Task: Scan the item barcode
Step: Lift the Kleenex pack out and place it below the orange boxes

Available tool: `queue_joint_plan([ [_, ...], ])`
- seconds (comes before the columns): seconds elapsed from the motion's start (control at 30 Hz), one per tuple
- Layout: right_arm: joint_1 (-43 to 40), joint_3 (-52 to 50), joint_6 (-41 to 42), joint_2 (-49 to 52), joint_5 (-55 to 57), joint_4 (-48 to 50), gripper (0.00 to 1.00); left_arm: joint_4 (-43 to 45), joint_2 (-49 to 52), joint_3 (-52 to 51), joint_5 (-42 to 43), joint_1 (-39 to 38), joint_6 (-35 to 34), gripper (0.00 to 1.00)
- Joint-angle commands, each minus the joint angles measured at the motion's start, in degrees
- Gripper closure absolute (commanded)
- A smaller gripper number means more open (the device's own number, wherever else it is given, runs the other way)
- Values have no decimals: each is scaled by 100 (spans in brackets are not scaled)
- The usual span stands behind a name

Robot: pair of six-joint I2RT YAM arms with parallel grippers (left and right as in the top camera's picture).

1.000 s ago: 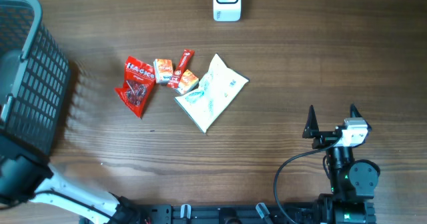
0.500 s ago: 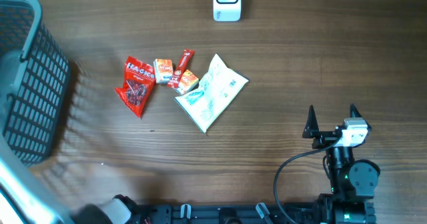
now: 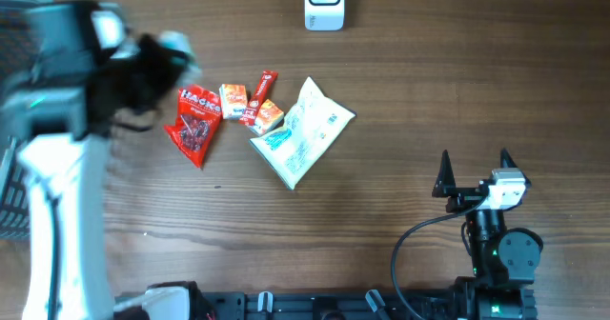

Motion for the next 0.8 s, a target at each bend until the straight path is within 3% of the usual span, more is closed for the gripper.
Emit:
queue_joint_plan([
  [0.0, -28, -9, -22, -39, 81, 9, 0, -50, 741, -442, -730, -946, 254, 96],
  [0.17, -28, -9, -24, -39, 81, 9, 0, 236, 2090, -798, -1386, -1738, 210, 96],
  [0.37, -28, -9, -22, -39, 81, 9, 0, 238, 3084, -798, -1504, -1746, 216, 94],
  [0.4, -28, -9, -22, -39, 81, 9, 0, 223, 3180, -798, -1506, -1729, 216, 84],
  [0.47, -28, -9, -22, -39, 81, 9, 0, 199, 3283, -798, -1530, -1696, 236, 32],
  [0.5, -28, -9, -22, -39, 81, 9, 0, 199, 3285, -796, -1528, -1665, 289, 24],
  [0.6, -28, -9, -22, -39, 81, 9, 0, 50, 3204, -710, -1528, -1523, 542, 13],
  [0.77, -28, -9, -24, -39, 81, 9, 0, -885, 2894, -13, -1523, -1058, 540, 9],
])
